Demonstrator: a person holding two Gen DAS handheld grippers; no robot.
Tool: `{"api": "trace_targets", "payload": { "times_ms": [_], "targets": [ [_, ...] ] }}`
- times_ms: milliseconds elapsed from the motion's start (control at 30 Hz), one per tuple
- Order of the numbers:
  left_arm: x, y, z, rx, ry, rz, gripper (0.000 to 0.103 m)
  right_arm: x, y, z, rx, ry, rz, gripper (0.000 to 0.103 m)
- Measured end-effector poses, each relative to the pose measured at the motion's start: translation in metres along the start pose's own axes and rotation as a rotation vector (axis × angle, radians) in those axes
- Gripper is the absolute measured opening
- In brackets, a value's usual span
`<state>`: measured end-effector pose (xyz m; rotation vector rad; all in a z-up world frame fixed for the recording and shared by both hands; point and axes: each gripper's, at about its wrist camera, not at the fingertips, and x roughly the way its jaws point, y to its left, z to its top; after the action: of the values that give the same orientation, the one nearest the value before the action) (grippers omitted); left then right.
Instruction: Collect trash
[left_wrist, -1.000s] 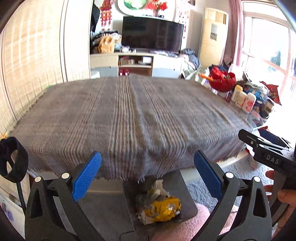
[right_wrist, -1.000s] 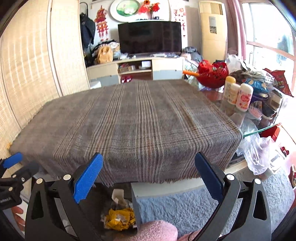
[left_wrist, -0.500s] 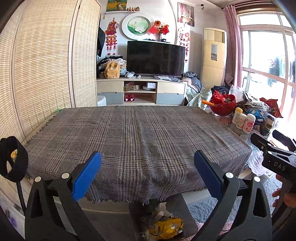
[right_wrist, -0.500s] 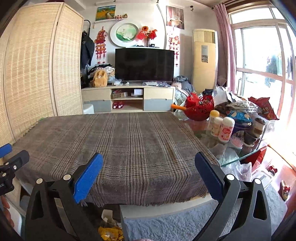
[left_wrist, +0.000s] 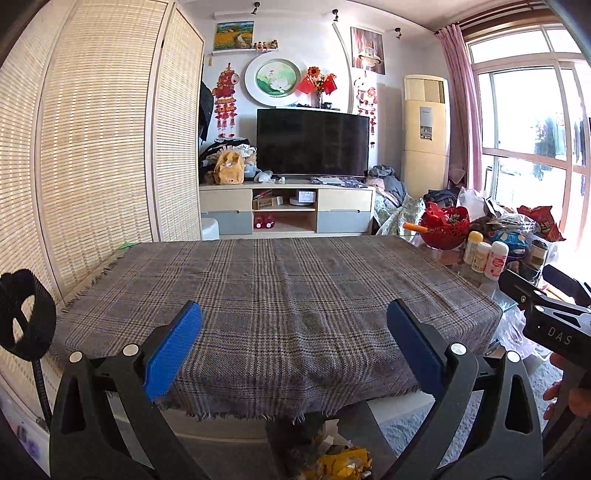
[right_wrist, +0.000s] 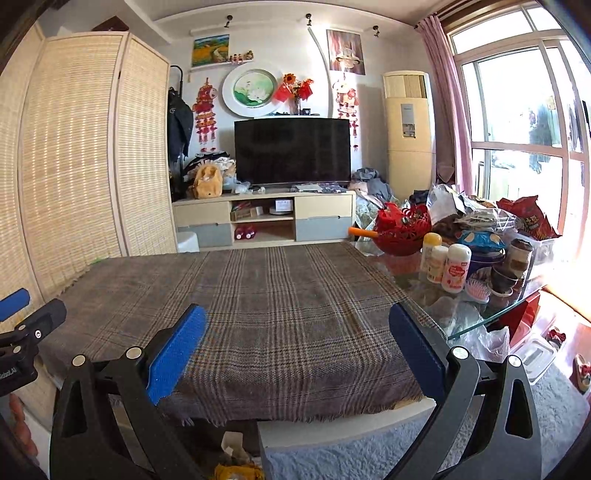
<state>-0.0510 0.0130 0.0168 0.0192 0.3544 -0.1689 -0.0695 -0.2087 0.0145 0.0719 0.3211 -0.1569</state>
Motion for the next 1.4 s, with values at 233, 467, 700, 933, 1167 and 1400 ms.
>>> {"api": "trace_targets", "payload": {
  "times_ms": [233, 467, 700, 933, 1167, 1400],
  "targets": [
    [-0.006, 0.002, -0.005, -0.019, 0.011, 0.001, 0.095, -0.005, 0.005, 0.001, -0.015, 0.001, 0.0, 0.1],
    [-0.008, 0.006, -0.008, -0.034, 0.02, -0.003, 0.095, -0.008, 0.011, 0.0, -0.029, 0.005, 0.002, 0.1],
    [-0.009, 0.008, -0.009, -0.039, 0.022, -0.007, 0.095, -0.012, 0.012, 0.0, -0.032, 0.002, -0.002, 0.1],
    [-0.009, 0.012, -0.009, -0.046, 0.03, -0.011, 0.095, -0.013, 0.014, 0.0, -0.036, 0.005, -0.003, 0.1],
    [-0.01, 0.014, -0.009, -0.052, 0.035, -0.01, 0.095, -0.011, 0.015, 0.0, -0.036, 0.018, -0.001, 0.1],
    [-0.008, 0.012, -0.01, -0.046, 0.041, -0.015, 0.095, -0.007, 0.014, -0.001, -0.032, 0.038, 0.002, 0.1]
  ]
}}
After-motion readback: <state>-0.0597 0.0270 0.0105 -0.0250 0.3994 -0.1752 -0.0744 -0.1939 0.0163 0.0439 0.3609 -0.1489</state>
